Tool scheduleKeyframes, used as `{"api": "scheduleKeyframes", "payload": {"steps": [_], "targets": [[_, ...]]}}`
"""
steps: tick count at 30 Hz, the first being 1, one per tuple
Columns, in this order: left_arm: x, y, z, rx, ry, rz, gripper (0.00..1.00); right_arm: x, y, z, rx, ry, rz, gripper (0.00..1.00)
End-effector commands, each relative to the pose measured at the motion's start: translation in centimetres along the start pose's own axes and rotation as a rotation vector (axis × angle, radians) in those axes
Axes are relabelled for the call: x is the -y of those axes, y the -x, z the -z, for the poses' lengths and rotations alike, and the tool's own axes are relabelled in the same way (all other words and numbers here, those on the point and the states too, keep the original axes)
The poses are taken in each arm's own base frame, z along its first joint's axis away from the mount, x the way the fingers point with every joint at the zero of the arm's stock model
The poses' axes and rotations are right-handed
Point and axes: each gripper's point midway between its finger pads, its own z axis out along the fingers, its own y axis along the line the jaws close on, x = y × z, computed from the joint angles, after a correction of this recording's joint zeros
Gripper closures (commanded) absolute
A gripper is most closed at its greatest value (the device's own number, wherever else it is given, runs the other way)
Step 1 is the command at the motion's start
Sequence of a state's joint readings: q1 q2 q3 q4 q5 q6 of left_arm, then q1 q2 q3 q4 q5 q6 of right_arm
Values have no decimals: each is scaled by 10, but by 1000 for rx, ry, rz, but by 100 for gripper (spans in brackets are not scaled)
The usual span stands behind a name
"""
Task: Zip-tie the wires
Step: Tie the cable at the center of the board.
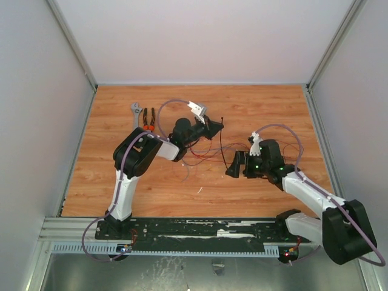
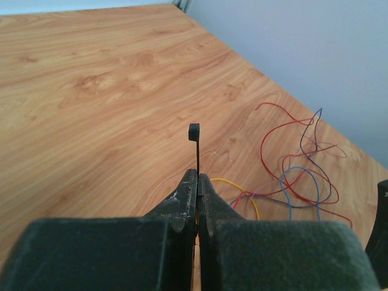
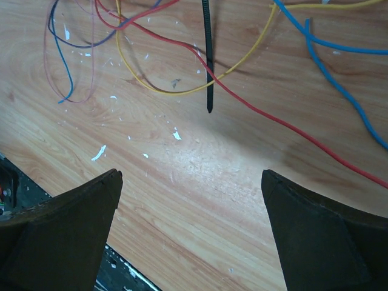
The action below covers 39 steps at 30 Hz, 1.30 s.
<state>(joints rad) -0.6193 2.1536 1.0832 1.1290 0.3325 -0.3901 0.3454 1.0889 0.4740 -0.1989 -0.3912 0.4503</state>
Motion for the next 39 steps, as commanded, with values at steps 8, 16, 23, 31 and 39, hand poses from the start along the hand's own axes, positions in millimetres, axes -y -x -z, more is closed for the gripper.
{"api": "scheduleKeyframes", "payload": {"steps": [8, 16, 23, 31, 39], "targets": [[10, 22, 16, 99, 41, 7, 100, -3, 14, -28, 37, -32, -19, 1], [9, 18, 21, 107, 70, 24, 100, -3, 22, -46, 50, -55, -26, 1], [9, 20, 23, 112, 78, 13, 100, -3, 33, -67, 38, -61, -11, 1], [8, 18, 24, 104, 82, 15, 100, -2, 66, -90, 56, -92, 51, 1], [2, 11, 24, 90, 96, 31, 100, -8, 90, -100, 69, -83, 136, 1]]}}
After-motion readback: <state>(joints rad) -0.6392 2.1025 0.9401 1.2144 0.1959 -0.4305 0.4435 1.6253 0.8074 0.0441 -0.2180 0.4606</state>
